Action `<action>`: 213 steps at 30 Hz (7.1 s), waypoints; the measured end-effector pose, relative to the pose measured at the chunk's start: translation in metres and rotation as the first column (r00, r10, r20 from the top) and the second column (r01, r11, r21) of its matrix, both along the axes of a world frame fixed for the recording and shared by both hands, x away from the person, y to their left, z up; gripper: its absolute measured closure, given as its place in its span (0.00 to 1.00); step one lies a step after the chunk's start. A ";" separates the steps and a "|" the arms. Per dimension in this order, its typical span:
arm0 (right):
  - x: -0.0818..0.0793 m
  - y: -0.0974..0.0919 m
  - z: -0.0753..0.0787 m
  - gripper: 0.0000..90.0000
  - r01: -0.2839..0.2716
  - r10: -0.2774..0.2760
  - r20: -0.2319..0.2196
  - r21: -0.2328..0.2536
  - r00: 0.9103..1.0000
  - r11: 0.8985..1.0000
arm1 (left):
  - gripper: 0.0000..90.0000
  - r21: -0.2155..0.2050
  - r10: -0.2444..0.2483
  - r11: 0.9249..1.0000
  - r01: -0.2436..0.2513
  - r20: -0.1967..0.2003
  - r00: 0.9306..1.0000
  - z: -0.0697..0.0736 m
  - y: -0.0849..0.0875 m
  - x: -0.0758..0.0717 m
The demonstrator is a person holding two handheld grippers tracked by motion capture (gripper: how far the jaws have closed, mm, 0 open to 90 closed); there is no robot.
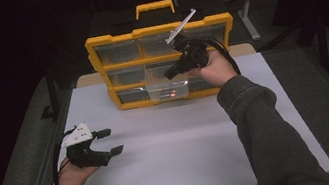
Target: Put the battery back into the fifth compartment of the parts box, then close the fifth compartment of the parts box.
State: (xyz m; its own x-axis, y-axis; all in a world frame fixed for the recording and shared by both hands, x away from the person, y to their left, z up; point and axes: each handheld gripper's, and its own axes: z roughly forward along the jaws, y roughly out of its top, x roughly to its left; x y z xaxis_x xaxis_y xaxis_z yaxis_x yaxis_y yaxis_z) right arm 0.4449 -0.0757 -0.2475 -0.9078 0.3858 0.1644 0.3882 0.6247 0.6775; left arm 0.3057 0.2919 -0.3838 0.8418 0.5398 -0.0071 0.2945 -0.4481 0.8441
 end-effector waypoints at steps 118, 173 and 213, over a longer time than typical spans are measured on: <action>-0.015 0.021 -0.034 0.99 0.005 0.004 0.080 -0.112 0.997 0.994 | 0.26 0.009 -0.014 1.000 0.014 -0.005 1.000 -0.001 -0.006 0.001; 0.016 0.020 -0.027 0.99 0.105 -0.090 0.107 -0.143 0.990 0.984 | 0.26 0.003 -0.003 1.000 0.003 -0.004 1.000 -0.001 -0.004 0.001; 0.024 0.012 -0.025 0.99 0.204 -0.175 0.178 -0.160 0.968 0.966 | 0.26 0.002 -0.004 1.000 0.004 -0.009 1.000 -0.001 -0.004 0.002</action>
